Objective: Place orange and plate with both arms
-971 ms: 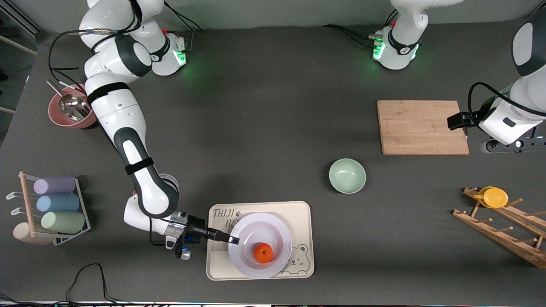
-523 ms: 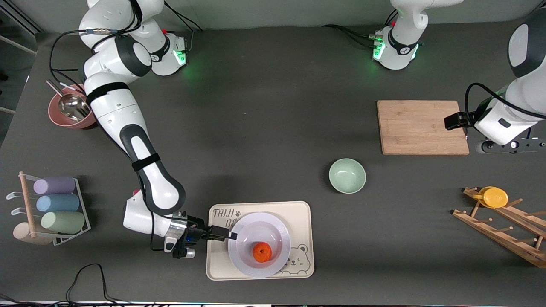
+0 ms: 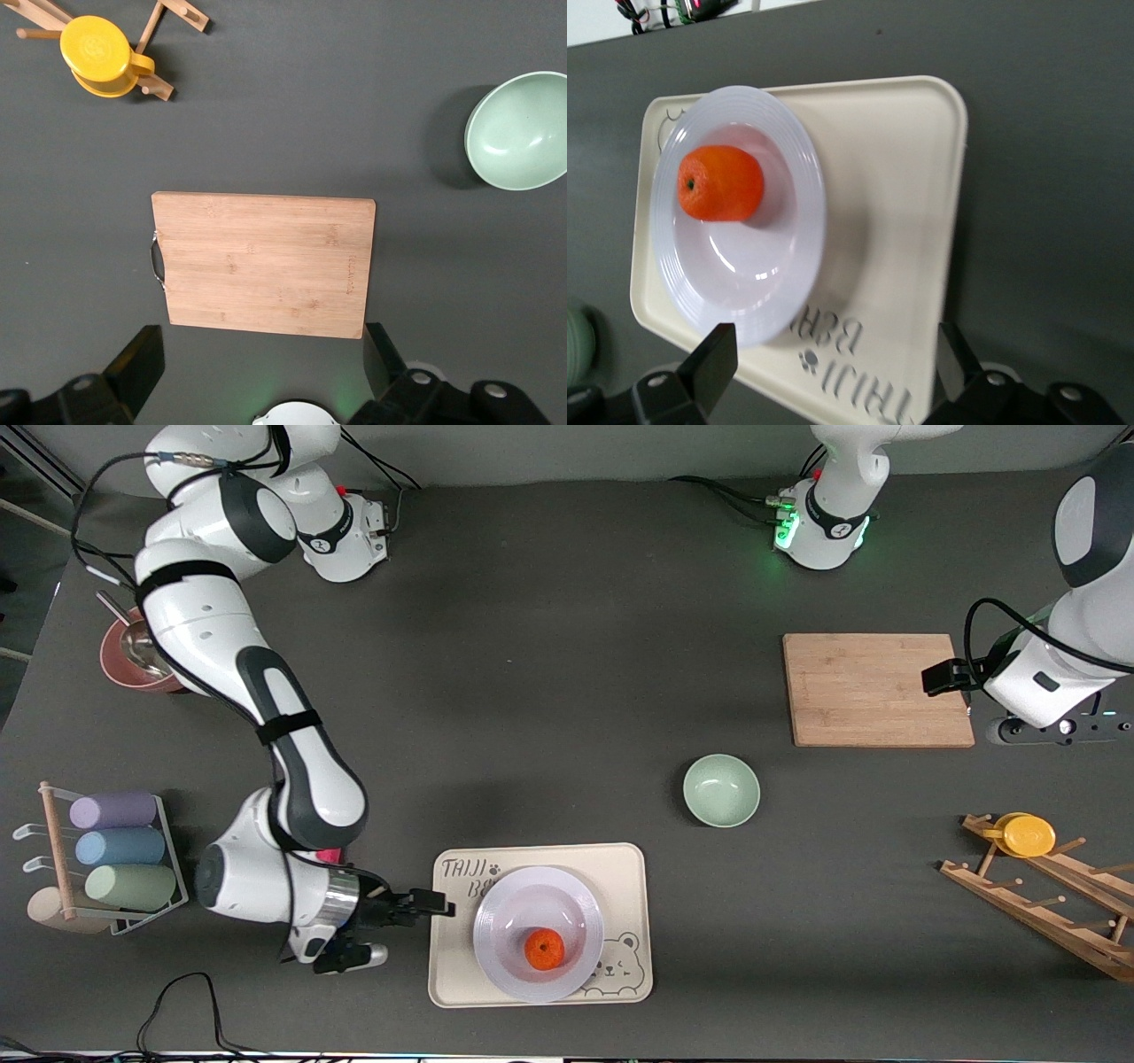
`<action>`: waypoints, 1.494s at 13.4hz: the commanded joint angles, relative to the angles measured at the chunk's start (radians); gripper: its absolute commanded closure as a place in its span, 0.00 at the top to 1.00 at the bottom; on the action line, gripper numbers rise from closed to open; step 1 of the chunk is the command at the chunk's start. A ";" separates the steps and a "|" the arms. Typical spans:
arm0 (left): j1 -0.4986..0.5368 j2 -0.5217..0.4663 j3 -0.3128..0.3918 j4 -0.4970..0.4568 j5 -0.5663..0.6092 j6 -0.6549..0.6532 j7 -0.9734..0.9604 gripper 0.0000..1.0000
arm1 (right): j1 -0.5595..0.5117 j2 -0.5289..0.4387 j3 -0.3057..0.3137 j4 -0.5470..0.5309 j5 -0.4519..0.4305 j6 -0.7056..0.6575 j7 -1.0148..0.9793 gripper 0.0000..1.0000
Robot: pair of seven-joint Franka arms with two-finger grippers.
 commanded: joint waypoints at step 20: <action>-0.039 -0.079 0.006 0.011 -0.002 0.068 -0.031 1.00 | -0.044 -1.013 -0.172 -0.627 -0.345 -0.571 0.265 1.00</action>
